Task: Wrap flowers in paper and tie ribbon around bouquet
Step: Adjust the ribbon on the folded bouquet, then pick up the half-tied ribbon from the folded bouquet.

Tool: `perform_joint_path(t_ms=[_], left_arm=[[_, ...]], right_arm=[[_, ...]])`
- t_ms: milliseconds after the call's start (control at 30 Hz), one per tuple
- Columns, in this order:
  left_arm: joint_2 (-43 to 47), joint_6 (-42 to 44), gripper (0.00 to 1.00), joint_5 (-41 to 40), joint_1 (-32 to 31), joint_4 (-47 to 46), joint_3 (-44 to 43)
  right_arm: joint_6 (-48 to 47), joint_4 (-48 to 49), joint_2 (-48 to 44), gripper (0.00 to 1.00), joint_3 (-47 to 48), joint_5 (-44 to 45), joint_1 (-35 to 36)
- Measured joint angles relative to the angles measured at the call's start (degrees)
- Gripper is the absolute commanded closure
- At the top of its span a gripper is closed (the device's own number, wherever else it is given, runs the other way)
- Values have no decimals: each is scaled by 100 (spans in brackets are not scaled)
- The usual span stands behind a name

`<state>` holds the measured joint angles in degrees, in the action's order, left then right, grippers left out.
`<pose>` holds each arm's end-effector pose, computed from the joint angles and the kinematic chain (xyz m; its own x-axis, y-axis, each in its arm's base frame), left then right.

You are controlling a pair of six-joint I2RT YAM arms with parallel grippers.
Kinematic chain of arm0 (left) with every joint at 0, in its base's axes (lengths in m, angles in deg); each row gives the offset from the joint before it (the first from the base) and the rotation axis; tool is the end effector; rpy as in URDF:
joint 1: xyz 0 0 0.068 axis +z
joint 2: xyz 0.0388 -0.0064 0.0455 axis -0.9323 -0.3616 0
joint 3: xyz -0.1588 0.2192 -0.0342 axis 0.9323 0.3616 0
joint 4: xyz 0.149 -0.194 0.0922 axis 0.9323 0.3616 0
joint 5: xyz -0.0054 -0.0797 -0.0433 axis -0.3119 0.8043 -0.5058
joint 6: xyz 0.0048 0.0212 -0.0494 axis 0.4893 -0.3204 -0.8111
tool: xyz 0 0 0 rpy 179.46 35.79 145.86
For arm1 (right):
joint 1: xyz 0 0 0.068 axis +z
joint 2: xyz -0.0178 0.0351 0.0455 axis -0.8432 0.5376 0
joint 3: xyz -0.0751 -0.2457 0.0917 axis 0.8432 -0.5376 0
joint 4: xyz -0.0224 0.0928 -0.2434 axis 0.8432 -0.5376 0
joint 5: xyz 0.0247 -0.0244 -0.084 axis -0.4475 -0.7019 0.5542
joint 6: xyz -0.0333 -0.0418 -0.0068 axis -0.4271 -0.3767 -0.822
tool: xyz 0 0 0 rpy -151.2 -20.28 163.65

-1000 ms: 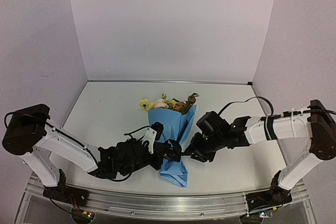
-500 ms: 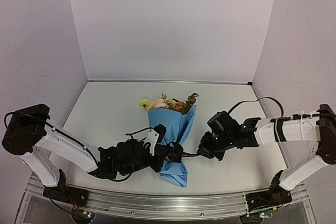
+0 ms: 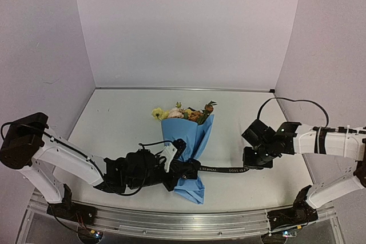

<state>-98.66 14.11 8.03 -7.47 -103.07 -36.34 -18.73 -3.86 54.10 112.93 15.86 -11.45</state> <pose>0.0829 -0.3084 0.1772 -0.3123 0.1920 -0.9304 0.8523 0.4891 -0.1851 0.1637 0.1636 0.1967 -0.9419 0.0712 -0.3282 0.0076 0.9815 0.1912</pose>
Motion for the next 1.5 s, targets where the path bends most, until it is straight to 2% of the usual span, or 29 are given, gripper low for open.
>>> perform_joint_path(t_ms=[100,233,267,333,367,433,467,633,667,800,933,1067,1200,1367,1500], left_arm=[[-1,123,100,310,-2,246,-191],[-48,294,97,702,-2,586,-583],[-121,335,95,805,-2,672,-740],[-334,429,86,1016,-1,826,-1075],[-476,485,80,1121,-2,899,-1259],[-759,560,57,1295,-2,1094,-1592],[-884,601,50,1358,-2,1189,-1732],[-1058,613,21,1360,0,1449,-1907],[-1030,573,19,1299,7,1452,-1892],[-578,333,21,1050,145,1497,-1612],[287,-278,27,608,521,1579,-1084],[1094,-1141,30,244,1030,1918,-559],[1418,-1610,31,-64,1231,2440,-251],[1450,-1400,33,-213,1209,2479,387],[1453,-591,37,-232,1209,2149,852]], right_arm=[[-324,-223,-2,99,0,300,-95],[-590,-390,14,86,50,421,-209],[-646,-419,22,80,94,428,-225],[-733,-438,24,61,177,445,-234],[-742,-436,16,55,206,458,-235],[-845,-440,-43,42,232,524,-235],[-883,-447,-102,37,233,562,-235],[-1072,-488,-613,30,238,604,-235],[-1084,-499,-690,30,246,553,-235],[-1048,-510,-758,30,309,72,-235],[-1167,-347,-680,33,321,-430,-91],[-1547,-155,-449,43,319,-828,273],[-2168,86,-198,44,299,-1129,707],[-3030,856,49,46,-21,-1464,1156],[-3544,1458,409,46,-246,-1874,1239]])
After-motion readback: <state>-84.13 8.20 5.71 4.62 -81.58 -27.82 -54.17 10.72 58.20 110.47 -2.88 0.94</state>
